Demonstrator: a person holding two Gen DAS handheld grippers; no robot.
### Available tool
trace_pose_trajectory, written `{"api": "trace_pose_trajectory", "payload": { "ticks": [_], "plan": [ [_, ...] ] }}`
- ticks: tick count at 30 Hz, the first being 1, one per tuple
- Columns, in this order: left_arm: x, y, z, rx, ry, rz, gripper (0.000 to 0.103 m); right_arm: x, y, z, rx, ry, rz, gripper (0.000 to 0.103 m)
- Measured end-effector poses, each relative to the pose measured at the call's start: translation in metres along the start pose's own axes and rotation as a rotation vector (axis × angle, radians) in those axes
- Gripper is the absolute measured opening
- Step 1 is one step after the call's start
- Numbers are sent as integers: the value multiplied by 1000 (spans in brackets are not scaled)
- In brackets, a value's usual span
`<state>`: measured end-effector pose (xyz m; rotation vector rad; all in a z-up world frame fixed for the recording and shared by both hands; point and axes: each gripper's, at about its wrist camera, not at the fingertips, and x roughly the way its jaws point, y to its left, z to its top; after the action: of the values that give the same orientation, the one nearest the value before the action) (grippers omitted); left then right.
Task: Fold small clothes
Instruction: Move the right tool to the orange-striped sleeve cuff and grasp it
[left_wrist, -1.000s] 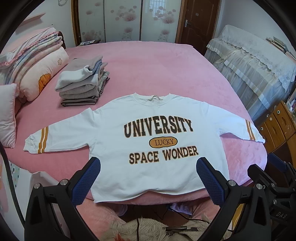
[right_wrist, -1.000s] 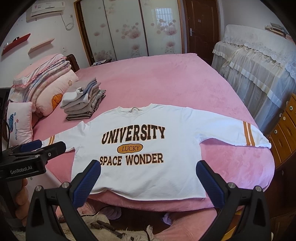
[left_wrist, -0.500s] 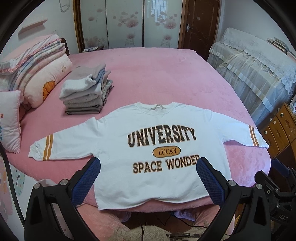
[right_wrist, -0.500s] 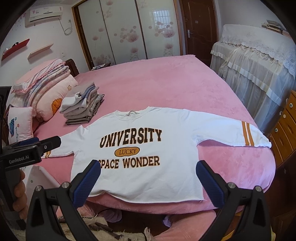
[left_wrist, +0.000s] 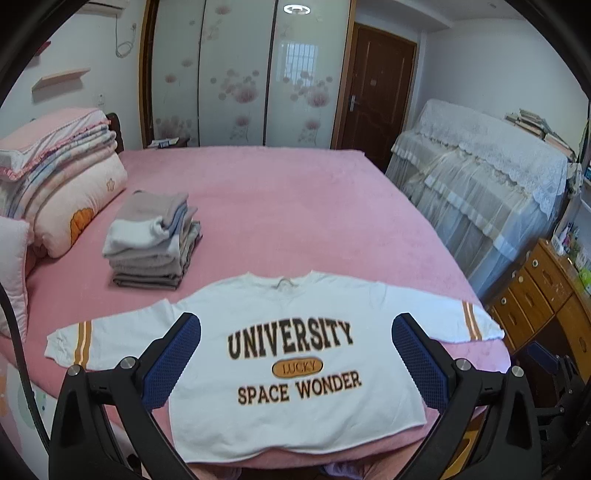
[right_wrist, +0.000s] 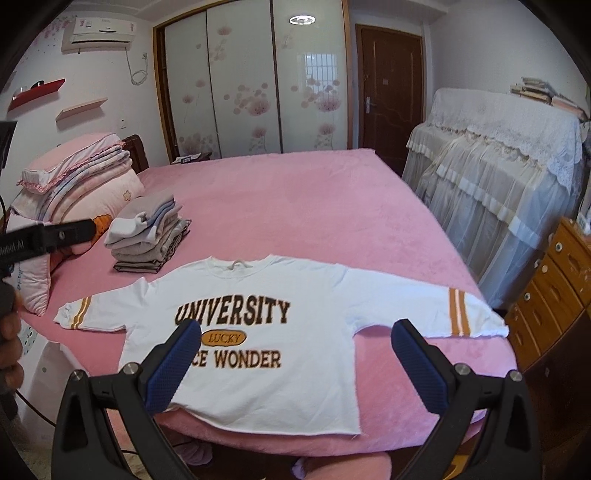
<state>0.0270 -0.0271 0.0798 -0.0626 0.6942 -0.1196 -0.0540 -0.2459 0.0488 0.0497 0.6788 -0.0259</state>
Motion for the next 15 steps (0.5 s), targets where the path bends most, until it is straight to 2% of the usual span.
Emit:
{"api": "trace_pose_trajectory", "payload": {
  "ticks": [5, 8, 15],
  "plan": [
    [-7, -24, 17, 65, -72, 13, 102, -4, -26, 13, 3, -61, -91, 103],
    [-5, -40, 24, 93, -87, 15, 102, -6, -43, 20, 2, -93, -137, 103],
    [31, -82, 35, 107, -25, -92, 102, 5, -93, 29, 85, -90, -127, 103]
  ]
}}
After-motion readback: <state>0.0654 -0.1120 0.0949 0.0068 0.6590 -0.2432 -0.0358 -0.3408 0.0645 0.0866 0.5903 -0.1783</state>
